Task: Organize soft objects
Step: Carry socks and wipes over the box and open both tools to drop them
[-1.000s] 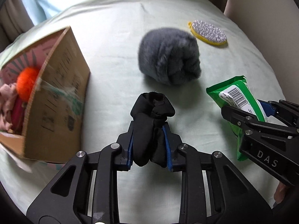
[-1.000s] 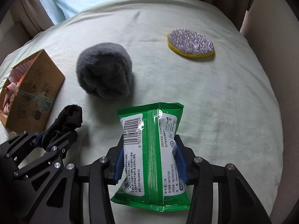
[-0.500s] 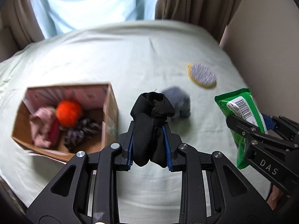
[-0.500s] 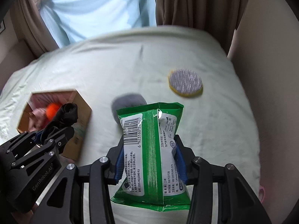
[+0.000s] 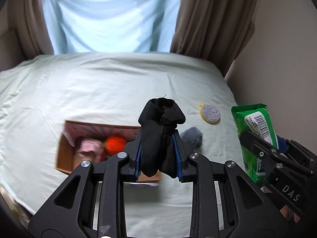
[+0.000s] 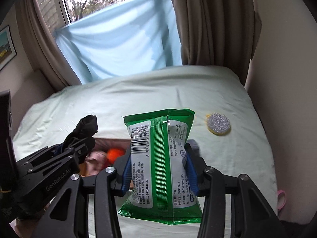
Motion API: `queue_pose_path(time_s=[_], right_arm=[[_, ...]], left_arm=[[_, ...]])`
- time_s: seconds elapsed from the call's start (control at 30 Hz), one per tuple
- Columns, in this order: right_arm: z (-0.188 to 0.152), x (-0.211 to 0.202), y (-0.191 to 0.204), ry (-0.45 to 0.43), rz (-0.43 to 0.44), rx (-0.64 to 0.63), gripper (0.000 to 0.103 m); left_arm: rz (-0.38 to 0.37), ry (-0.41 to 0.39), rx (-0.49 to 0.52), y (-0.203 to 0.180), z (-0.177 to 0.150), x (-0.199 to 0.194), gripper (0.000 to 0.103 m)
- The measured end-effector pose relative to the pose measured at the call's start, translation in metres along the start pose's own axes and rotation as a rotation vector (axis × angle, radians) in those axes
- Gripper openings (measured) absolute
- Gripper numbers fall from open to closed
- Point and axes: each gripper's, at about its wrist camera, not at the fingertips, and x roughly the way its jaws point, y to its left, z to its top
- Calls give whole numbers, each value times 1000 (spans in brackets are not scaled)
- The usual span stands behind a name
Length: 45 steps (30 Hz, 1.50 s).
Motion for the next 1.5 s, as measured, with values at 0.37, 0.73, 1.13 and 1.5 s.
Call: queue_pose_path(time_s=[0.37,0.73,1.13,1.5], right_arm=[[10,27,106,16,15,25,43],[-2,94,160,141,40,90,43],[-17,192,126,379,-43,223,43],[-27,261,96,532,-67,254,43]], left_arm=[[28,7,-12,129,21,-34,23],[81,145,-28,207,13,11,23],[37,370,21,215,0,99,23],[-13,523,49,183,-8,185,23]])
